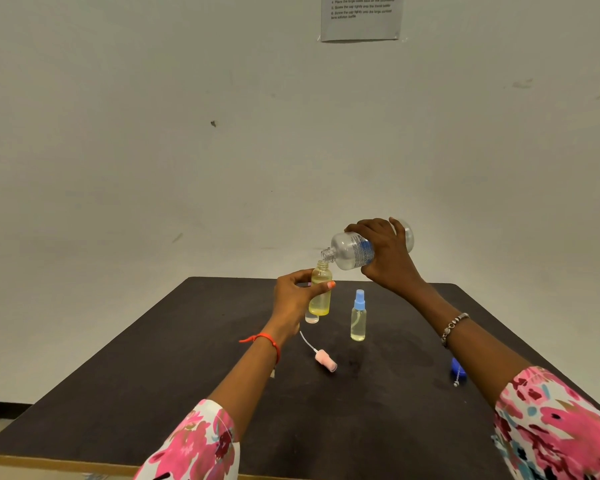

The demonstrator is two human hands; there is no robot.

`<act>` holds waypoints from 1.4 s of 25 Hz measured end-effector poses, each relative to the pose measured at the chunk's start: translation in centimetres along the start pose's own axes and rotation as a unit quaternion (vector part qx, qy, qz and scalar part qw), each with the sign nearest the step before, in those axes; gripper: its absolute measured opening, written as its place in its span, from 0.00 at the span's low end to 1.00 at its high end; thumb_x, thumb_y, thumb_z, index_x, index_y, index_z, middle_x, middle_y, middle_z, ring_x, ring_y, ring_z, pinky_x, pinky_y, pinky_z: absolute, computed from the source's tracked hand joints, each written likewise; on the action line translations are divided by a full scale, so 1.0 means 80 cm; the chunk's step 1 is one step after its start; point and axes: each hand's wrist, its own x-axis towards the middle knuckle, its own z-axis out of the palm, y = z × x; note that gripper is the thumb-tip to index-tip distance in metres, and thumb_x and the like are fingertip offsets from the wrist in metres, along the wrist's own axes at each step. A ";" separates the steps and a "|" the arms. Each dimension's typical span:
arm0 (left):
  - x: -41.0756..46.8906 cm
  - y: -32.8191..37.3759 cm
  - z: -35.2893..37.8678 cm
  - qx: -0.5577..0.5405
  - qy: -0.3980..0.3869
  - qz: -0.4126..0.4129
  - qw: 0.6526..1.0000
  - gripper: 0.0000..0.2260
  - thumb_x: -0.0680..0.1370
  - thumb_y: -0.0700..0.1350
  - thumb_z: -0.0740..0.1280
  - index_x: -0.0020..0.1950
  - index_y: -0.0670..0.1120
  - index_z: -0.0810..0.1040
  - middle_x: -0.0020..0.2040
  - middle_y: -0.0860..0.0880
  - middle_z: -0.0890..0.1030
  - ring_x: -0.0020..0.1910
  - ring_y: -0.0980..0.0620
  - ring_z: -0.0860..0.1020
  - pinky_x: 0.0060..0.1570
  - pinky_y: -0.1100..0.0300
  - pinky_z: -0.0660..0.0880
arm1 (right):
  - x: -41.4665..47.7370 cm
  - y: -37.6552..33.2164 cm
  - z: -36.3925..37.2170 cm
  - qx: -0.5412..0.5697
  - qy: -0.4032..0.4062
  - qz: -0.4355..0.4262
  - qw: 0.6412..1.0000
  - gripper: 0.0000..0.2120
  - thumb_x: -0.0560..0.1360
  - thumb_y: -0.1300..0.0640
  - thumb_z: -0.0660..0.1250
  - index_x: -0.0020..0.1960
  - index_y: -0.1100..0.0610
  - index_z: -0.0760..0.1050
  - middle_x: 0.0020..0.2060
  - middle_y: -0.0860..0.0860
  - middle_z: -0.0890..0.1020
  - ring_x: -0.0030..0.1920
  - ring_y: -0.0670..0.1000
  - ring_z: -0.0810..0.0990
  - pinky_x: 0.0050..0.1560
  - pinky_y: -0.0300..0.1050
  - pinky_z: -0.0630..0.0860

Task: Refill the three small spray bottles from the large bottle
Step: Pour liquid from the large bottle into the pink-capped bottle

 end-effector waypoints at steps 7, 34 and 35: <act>-0.001 -0.002 0.000 -0.011 -0.003 0.004 1.000 0.17 0.68 0.40 0.74 0.56 0.42 0.79 0.48 0.50 0.79 0.52 0.49 0.76 0.59 0.46 0.75 | 0.000 0.000 0.000 -0.005 0.006 -0.002 1.000 0.28 0.58 0.67 0.73 0.58 0.58 0.75 0.53 0.56 0.80 0.58 0.60 0.75 0.67 0.60 0.55; -0.001 -0.007 0.000 0.005 -0.003 -0.004 1.000 0.19 0.68 0.43 0.75 0.57 0.44 0.79 0.57 0.45 0.80 0.58 0.45 0.77 0.59 0.44 0.75 | -0.003 0.000 0.001 -0.005 0.008 -0.008 1.000 0.26 0.59 0.63 0.68 0.57 0.58 0.75 0.52 0.57 0.80 0.57 0.60 0.76 0.67 0.59 0.55; 0.000 -0.007 0.000 0.004 -0.005 -0.003 1.000 0.18 0.68 0.43 0.75 0.57 0.44 0.79 0.57 0.45 0.80 0.58 0.45 0.77 0.59 0.44 0.75 | -0.003 0.000 0.001 -0.004 0.009 -0.007 1.000 0.26 0.59 0.62 0.67 0.57 0.58 0.75 0.52 0.57 0.80 0.57 0.61 0.76 0.66 0.60 0.55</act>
